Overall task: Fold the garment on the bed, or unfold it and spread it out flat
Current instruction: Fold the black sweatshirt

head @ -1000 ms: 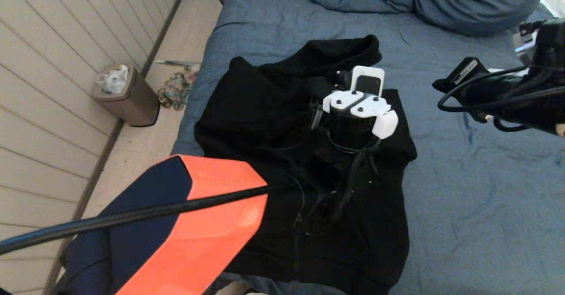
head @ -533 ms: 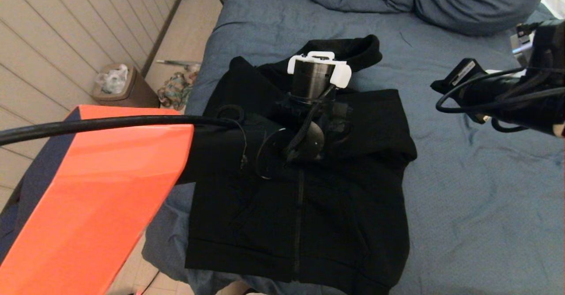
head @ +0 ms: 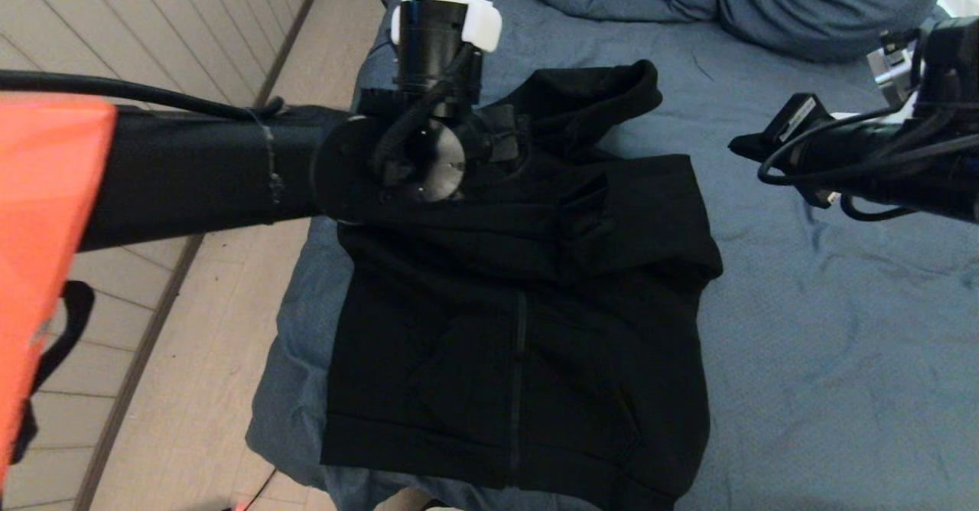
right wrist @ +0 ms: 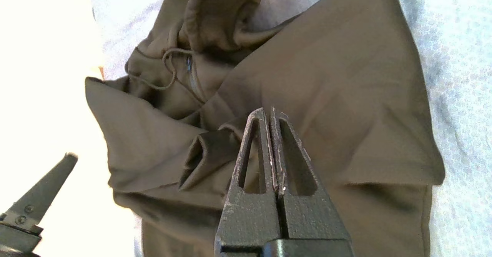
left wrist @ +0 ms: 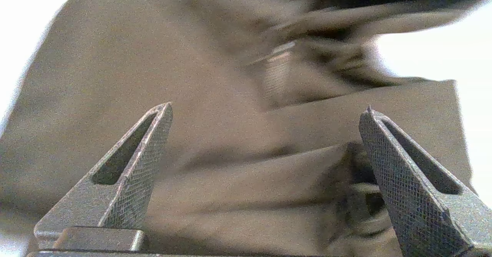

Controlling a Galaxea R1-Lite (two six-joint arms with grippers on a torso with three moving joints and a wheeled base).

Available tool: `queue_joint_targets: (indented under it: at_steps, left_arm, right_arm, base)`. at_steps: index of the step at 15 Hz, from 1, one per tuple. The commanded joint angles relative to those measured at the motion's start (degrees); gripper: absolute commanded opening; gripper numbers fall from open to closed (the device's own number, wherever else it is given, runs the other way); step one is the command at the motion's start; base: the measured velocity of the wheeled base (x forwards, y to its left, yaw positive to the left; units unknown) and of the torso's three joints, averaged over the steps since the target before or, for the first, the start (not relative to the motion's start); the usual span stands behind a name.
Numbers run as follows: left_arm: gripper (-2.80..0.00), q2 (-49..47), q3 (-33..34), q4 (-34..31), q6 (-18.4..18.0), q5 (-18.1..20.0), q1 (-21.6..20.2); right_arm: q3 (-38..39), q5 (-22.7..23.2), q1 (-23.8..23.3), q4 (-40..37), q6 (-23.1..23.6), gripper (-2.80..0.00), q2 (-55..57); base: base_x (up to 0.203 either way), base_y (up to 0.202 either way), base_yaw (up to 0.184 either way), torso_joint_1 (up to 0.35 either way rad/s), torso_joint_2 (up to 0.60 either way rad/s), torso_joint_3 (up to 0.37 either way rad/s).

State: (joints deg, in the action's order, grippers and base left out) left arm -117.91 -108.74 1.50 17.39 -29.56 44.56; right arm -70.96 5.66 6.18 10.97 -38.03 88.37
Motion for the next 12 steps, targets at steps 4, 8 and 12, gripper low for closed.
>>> queue_joint_targets:
  at_steps: [4, 8, 12]
  left_arm:
    - [-2.8, 14.9, 15.0, -9.4, 15.0, 10.4, -9.9]
    - [-2.8, 21.1, 32.3, -4.4, 18.0, 17.0, -15.8]
    - [-2.8, 10.3, 31.4, 6.6, 19.2, 19.8, -16.7]
  right_arm:
    - [-8.7, 0.3, 2.8, -11.6, 0.8, -2.8, -1.9]
    - [-20.4, 2.2, 8.8, -24.2, 1.2, -2.8, 3.1]
    - [-32.5, 2.4, 18.6, -34.4, 1.1, -2.8, 13.1]
  base:
    - [0.0, 0.0, 0.0, 0.0, 0.0, 0.0]
    - [0.0, 0.0, 0.0, 0.0, 0.0, 0.0]
    - [0.0, 0.0, 0.0, 0.0, 0.0, 0.0]
